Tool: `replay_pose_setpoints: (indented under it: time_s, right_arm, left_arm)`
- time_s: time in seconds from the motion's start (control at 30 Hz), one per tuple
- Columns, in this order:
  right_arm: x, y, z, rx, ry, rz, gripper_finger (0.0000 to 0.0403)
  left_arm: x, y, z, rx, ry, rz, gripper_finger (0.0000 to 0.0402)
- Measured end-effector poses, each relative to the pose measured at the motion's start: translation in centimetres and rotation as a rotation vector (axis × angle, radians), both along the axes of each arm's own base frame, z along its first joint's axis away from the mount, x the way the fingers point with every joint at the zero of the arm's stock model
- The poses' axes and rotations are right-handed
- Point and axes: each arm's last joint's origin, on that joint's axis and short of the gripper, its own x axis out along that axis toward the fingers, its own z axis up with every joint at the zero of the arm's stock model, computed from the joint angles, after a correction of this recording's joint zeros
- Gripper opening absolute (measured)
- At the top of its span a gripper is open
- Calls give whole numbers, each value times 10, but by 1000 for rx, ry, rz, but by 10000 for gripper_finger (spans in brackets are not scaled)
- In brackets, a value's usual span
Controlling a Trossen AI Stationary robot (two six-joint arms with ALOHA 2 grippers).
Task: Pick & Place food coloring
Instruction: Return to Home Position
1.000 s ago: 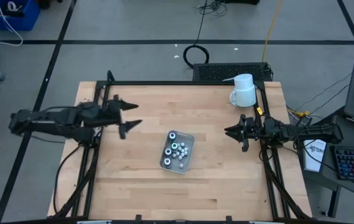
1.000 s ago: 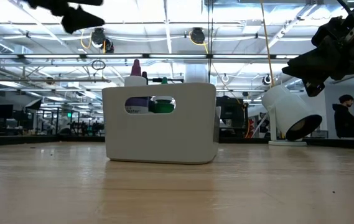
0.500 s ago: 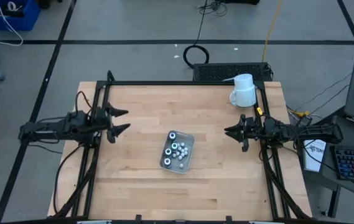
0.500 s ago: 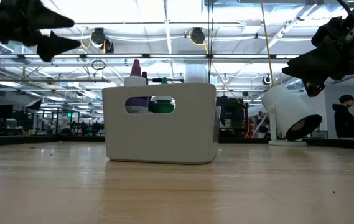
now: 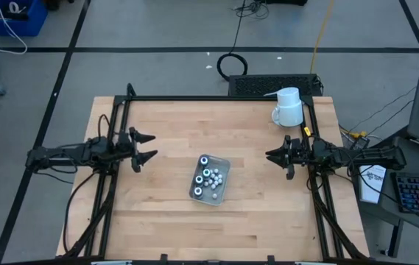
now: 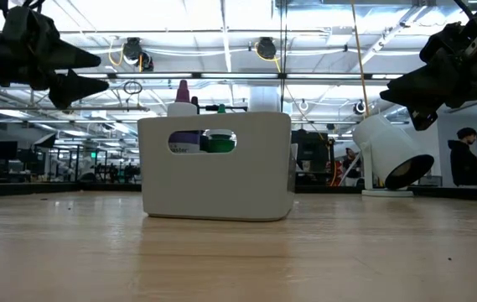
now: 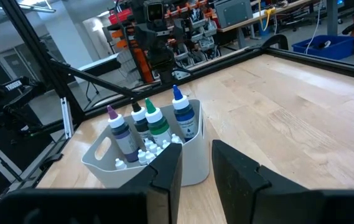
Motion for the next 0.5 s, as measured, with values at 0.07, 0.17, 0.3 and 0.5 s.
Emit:
replay_pose_setpoints:
  time_s: [0.07, 0.17, 0.3, 0.5]
  right_arm:
    - [0, 0, 0, 0, 0, 0, 77]
    - [0, 0, 0, 0, 0, -1, 77]
    - [0, 0, 0, 0, 0, 0, 77]
    - [0, 0, 0, 0, 0, 0, 77]
  left_arm:
    - [1, 0, -3, -3, 2, 0, 325]
    - [2, 0, -7, -2, 2, -1, 330]
    - [3, 0, -15, 0, -2, -8, 328]
    - [3, 1, -16, -73, -7, 31, 319]
